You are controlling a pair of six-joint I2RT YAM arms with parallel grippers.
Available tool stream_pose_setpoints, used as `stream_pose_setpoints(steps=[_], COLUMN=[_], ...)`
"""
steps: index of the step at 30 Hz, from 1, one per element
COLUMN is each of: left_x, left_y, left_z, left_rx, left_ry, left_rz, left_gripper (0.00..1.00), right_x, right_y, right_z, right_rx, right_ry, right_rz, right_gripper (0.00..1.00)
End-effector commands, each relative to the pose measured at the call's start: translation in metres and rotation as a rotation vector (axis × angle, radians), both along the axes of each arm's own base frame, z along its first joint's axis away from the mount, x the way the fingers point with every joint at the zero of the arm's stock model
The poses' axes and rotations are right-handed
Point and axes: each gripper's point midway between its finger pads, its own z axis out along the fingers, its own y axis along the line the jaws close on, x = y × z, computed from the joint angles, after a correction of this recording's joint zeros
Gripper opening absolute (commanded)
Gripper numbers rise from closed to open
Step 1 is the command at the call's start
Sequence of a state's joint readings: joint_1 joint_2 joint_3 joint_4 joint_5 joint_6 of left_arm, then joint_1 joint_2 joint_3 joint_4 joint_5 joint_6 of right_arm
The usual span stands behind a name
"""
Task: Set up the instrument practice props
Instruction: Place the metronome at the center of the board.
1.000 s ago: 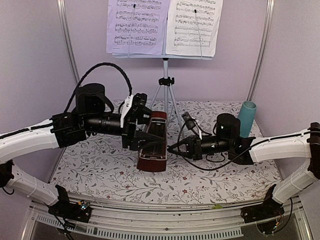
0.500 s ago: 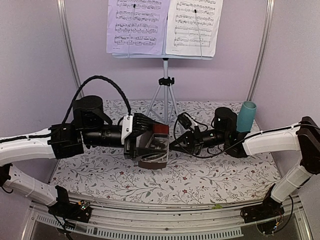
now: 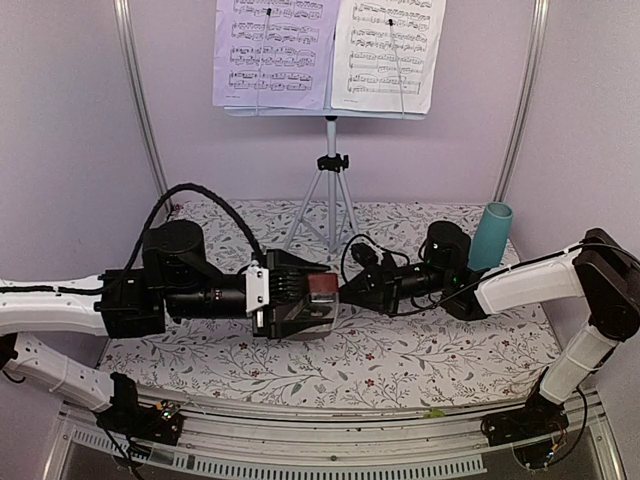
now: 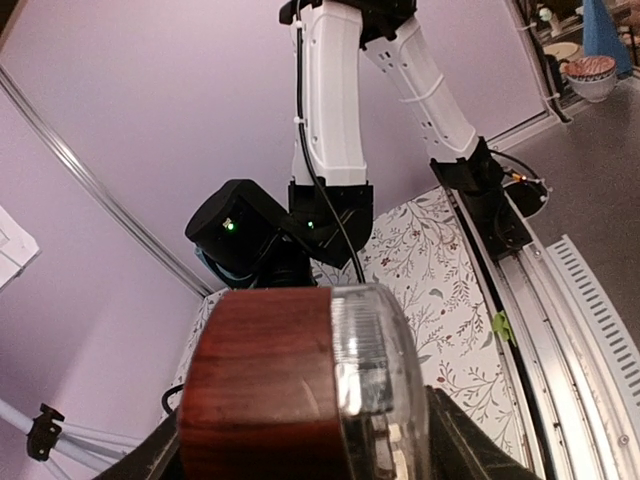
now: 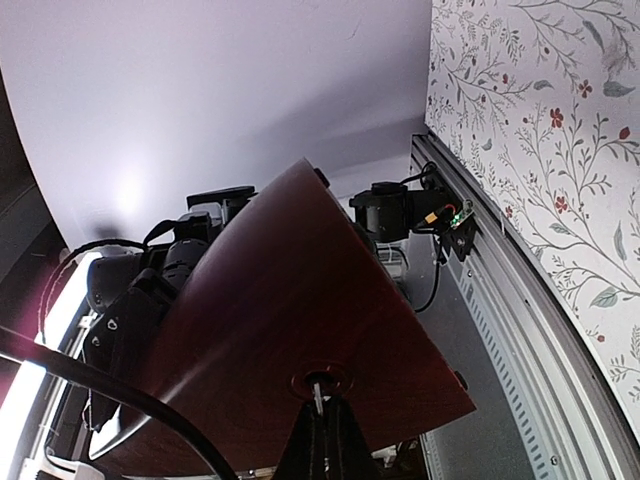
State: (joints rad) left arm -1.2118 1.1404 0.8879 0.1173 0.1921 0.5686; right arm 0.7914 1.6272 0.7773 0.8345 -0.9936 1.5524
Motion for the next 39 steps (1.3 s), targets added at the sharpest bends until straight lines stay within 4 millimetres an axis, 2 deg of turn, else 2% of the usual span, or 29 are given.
stream_pose_setpoints(steps=[1,3,6,9,13,16,19,23,27,33,38,39], left_x=[0.002,0.009,0.023,0.043,0.07,0.09,0.112,0.142,0.157,0.158,0.15,0.148], left_y=[0.002,0.006,0.01,0.015,0.02,0.022,0.022,0.02,0.011,-0.006,-0.016,-0.017], left_z=[-0.03,-0.024,-0.027,-0.029,-0.032,-0.036,-0.042,-0.05,-0.061,-0.069,-0.081,-0.084], left_rx=[0.006,-0.056,-0.089,-0.141,-0.2,-0.246,-0.301,-0.404,-0.508,-0.602,-0.609,-0.606], left_ry=[0.081,0.095,0.137,0.199,0.262,0.298,0.337,0.407,0.479,0.494,0.508,0.51], left_rz=[0.049,0.08,0.136,0.191,0.286,0.367,0.474,0.61,0.663,0.651,0.636,0.638], left_gripper=[0.0,0.0,0.0,0.0,0.0,0.0,0.0,0.0,0.0,0.0,0.01,0.03], right_x=[0.001,0.005,0.012,0.025,0.05,0.069,0.086,0.107,0.123,0.126,0.123,0.123], right_y=[0.005,0.006,0.006,0.0,-0.023,-0.045,-0.063,-0.079,-0.095,-0.112,-0.125,-0.127], right_z=[0.04,0.026,0.0,-0.029,-0.064,-0.071,-0.061,-0.033,-0.009,0.014,0.019,0.02], right_rx=[0.095,0.051,-0.046,-0.171,-0.379,-0.483,-0.537,-0.573,-0.615,-0.632,-0.65,-0.656], right_ry=[-0.17,-0.194,-0.262,-0.378,-0.588,-0.738,-0.874,-1.029,-1.129,-1.218,-1.24,-1.242], right_rz=[-0.01,-0.031,-0.059,-0.117,-0.251,-0.372,-0.492,-0.633,-0.752,-0.839,-0.878,-0.89], right_gripper=[0.08,0.17,0.36,0.47,0.56,0.59,0.61,0.62,0.69,0.73,0.84,0.9])
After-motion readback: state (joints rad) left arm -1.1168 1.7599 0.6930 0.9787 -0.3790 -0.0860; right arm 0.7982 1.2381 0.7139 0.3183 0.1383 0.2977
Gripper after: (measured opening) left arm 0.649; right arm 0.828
